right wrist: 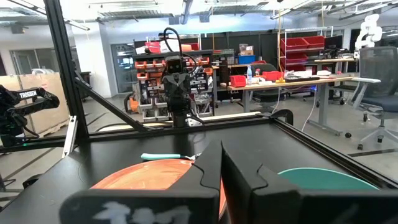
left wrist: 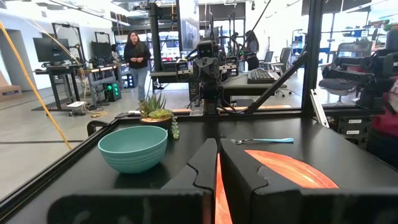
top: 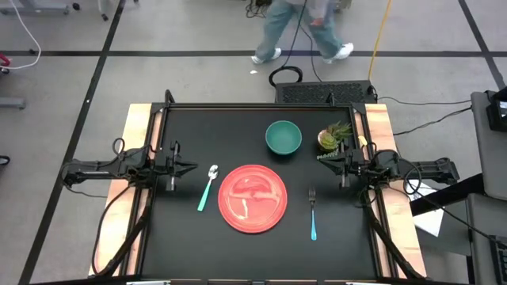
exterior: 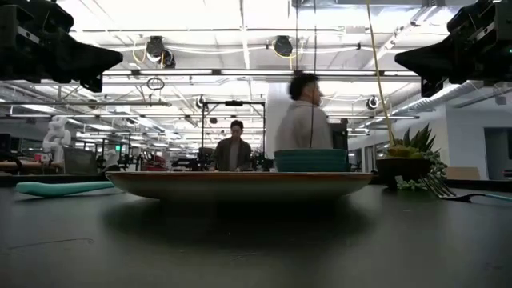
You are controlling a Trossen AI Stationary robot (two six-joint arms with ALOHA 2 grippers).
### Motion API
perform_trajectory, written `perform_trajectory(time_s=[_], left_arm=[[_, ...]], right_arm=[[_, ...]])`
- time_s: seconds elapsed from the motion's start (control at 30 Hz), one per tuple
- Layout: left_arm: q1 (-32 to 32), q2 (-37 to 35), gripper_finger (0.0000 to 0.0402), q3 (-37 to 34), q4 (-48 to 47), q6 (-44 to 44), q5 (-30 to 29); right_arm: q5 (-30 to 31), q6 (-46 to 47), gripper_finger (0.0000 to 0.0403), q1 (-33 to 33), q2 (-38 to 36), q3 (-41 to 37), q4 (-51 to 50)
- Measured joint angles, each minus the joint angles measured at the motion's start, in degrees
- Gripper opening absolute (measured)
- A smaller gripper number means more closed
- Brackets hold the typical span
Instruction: Set table place
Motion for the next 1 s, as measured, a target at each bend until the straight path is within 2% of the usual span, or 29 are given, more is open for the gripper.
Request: perform_trajectory(time_s=[0.9, 1.0], left_arm=[[0.0, 0.0, 0.0026, 0.0, 0.0, 0.0, 0.0], [0.0, 0.0, 0.0026, 0.0, 0.0, 0.0, 0.0]], right_arm=[[0.0, 0.0, 0.0, 0.0, 0.0, 0.0, 0.0], [0.6, -6.3, 0.0, -0.2, 0.2, 0.0, 1.9]])
